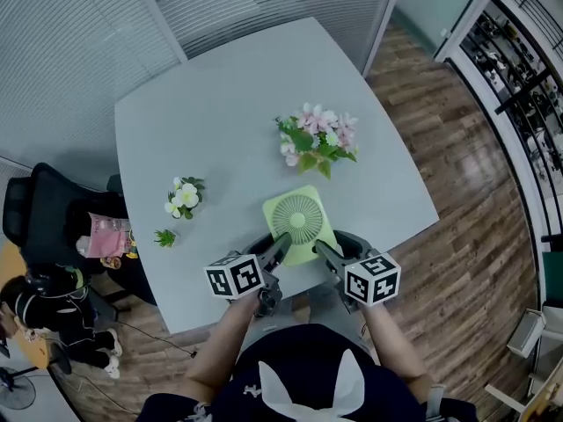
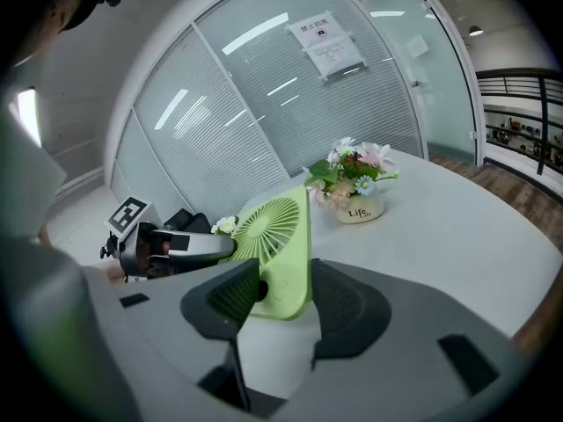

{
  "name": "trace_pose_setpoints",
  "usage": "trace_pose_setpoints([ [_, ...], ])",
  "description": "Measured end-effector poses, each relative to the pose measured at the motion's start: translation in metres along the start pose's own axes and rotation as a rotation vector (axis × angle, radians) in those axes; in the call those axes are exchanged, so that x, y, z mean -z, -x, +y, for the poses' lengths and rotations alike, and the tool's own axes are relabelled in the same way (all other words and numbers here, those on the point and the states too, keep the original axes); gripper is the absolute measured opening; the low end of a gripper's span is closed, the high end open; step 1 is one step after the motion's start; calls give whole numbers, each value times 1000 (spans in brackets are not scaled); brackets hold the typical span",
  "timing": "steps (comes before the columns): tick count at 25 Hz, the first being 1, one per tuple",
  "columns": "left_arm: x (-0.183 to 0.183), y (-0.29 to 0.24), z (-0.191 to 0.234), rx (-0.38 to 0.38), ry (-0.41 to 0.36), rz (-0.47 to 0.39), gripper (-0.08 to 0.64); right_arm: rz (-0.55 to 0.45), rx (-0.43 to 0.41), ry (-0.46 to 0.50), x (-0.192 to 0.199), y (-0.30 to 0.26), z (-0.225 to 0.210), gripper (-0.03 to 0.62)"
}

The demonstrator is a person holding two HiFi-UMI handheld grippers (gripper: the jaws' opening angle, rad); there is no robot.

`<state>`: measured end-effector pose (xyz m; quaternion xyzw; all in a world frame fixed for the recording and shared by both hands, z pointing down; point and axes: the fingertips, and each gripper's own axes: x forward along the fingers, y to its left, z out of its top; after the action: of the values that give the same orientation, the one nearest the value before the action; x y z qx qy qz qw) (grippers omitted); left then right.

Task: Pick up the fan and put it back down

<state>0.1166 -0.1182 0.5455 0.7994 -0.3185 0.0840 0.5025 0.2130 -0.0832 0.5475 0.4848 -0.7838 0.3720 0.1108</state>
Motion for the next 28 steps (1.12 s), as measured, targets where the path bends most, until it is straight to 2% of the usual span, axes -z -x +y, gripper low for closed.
trace_pose_setpoints([
  [17,36,-37,56,-54,92,106,161,120,9,-72,51,-41,-37,192],
  [28,52,-51,84,-88,121,156,161,193,9,-91,76,-64,-52,193],
])
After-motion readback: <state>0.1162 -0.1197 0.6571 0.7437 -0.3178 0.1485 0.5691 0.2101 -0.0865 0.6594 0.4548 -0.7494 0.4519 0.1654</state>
